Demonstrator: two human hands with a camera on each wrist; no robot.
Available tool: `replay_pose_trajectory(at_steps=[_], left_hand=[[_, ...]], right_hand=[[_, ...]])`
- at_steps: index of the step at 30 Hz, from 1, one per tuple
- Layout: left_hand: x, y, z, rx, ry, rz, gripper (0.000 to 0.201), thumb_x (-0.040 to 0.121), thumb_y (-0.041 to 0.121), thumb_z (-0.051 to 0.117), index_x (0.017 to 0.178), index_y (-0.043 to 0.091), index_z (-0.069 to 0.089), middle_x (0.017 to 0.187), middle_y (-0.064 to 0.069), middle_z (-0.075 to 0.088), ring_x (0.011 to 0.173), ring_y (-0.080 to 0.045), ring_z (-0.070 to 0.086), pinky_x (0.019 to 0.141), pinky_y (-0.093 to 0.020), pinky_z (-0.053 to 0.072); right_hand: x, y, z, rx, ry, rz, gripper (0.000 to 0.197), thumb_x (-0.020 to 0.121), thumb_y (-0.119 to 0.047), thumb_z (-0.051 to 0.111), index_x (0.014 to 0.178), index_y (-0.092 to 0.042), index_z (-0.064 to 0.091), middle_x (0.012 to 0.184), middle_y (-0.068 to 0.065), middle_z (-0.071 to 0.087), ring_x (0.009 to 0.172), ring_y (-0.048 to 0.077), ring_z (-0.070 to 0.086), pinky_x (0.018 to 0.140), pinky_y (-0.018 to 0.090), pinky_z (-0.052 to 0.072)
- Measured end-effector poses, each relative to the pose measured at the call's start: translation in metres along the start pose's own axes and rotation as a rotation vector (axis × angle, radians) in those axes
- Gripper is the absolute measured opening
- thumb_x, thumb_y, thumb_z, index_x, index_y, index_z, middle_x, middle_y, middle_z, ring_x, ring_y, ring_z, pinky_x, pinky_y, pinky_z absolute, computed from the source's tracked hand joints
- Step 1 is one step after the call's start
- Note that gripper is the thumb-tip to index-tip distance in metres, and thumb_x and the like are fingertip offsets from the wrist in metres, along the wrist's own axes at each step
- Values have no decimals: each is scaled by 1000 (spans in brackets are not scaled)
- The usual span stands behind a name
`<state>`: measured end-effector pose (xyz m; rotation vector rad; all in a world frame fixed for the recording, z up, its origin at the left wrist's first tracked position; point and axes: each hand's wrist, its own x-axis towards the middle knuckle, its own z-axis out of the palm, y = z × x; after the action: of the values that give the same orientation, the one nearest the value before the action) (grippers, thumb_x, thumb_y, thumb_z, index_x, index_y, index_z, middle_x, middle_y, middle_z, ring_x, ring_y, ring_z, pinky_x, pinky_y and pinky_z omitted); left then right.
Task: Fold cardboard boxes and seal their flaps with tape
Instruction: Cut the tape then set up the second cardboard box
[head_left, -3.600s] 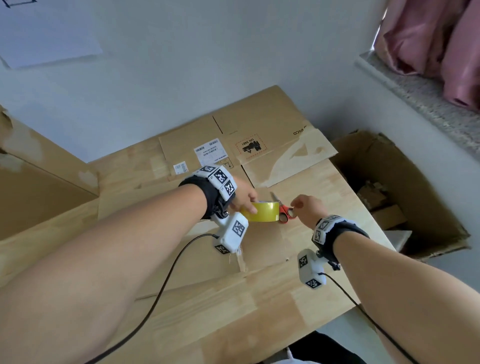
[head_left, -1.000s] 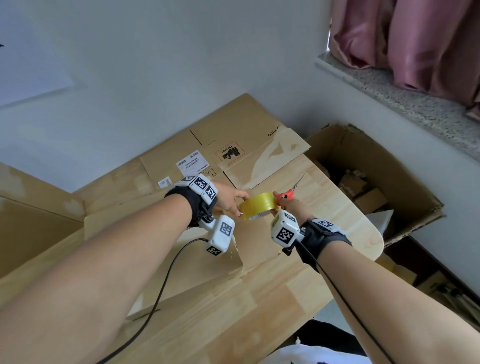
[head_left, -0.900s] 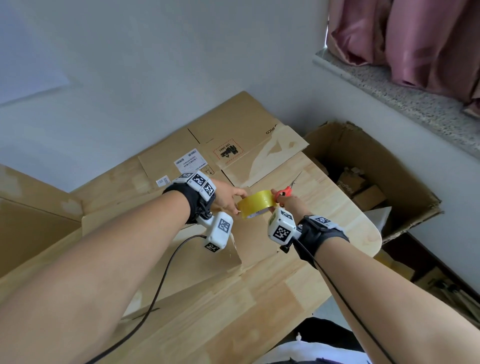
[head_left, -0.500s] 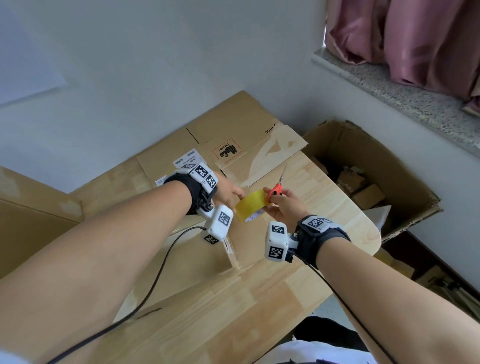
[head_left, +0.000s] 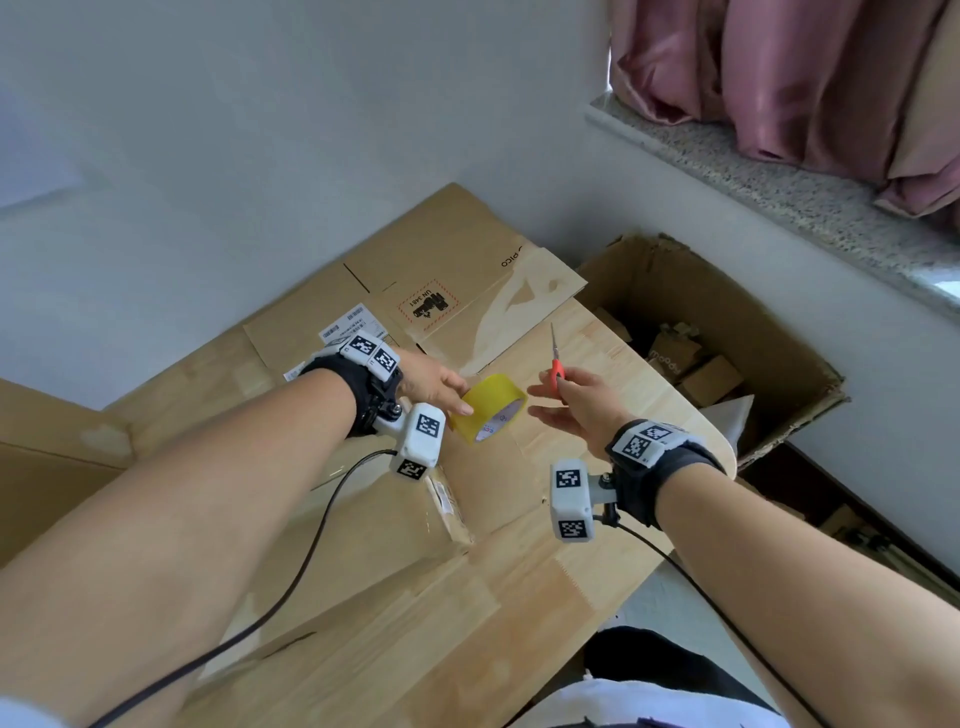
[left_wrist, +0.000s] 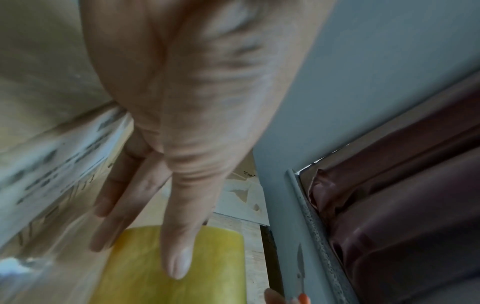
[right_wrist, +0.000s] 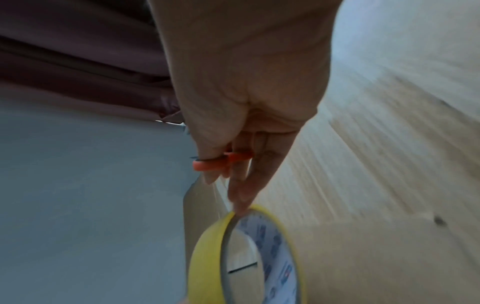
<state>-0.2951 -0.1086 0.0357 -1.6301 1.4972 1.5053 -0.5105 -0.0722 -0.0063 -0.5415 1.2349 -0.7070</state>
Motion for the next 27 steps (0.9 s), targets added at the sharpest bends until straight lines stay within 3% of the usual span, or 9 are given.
replay_pose_trajectory(at_steps=[2, 5, 9, 11, 15, 18, 21, 24, 27], left_hand=[[2, -2, 3, -46, 5, 9, 24, 92, 25, 59, 116, 20, 59, 109, -7, 69, 102, -22, 62, 84, -30, 52], [6, -8, 5, -60, 14, 24, 33, 87, 34, 64, 118, 23, 59, 118, -9, 67, 114, -30, 60, 106, -44, 41], [17, -20, 3, -57, 11, 12, 71, 58, 61, 76, 120, 31, 61, 115, -3, 69, 118, -36, 56, 107, -52, 35], [22, -25, 2, -68, 13, 17, 80, 49, 68, 79, 119, 34, 62, 113, -2, 70, 117, -37, 57, 109, -53, 34], [5, -16, 8, -98, 27, 51, 66, 63, 54, 72, 121, 27, 60, 112, -4, 70, 111, -28, 63, 106, -50, 39], [2, -15, 9, -107, 26, 46, 70, 60, 56, 75, 122, 27, 60, 114, -4, 70, 111, -26, 63, 109, -50, 37], [11, -23, 6, -112, 10, 18, 87, 45, 68, 80, 121, 31, 60, 114, -2, 70, 114, -27, 61, 111, -52, 31], [-4, -12, 14, -154, 37, 25, 60, 73, 47, 74, 125, 22, 58, 117, -8, 68, 114, -27, 61, 106, -48, 39], [-7, -10, 15, -199, 50, 37, 36, 92, 23, 58, 127, 16, 55, 120, -13, 65, 101, -21, 63, 86, -34, 51]], right_hand=[[-6, -4, -9, -92, -81, 23, 20, 94, -24, 57, 104, -8, 61, 81, 6, 65, 60, 14, 59, 52, 17, 51], [-15, -2, -11, -168, -320, 84, 24, 94, -33, 54, 92, -11, 63, 61, -1, 54, 50, 8, 50, 51, 14, 45], [-26, 4, -7, -322, -548, 229, 26, 92, -40, 52, 88, -15, 57, 60, -4, 47, 55, 8, 49, 63, 17, 42], [-31, 6, -10, -367, -636, 337, 35, 86, -50, 57, 89, -15, 56, 63, -2, 49, 58, 10, 49, 63, 19, 41], [-34, 12, -13, -451, -793, 473, 62, 65, -67, 68, 96, -14, 57, 74, 4, 53, 63, 15, 47, 56, 21, 47], [-34, 21, -7, -522, -795, 502, 64, 60, -67, 71, 96, -16, 57, 75, 3, 54, 62, 14, 47, 55, 20, 47], [-34, 28, 5, -533, -737, 489, 49, 78, -62, 59, 93, -15, 56, 75, 4, 52, 58, 13, 47, 51, 19, 46], [-33, 34, 18, -559, -679, 415, 42, 86, -59, 51, 89, -17, 57, 73, 3, 53, 57, 13, 45, 51, 19, 44], [-30, 40, 29, -512, -624, 386, 39, 85, -60, 54, 83, -21, 58, 70, 0, 52, 57, 13, 41, 51, 19, 38]])
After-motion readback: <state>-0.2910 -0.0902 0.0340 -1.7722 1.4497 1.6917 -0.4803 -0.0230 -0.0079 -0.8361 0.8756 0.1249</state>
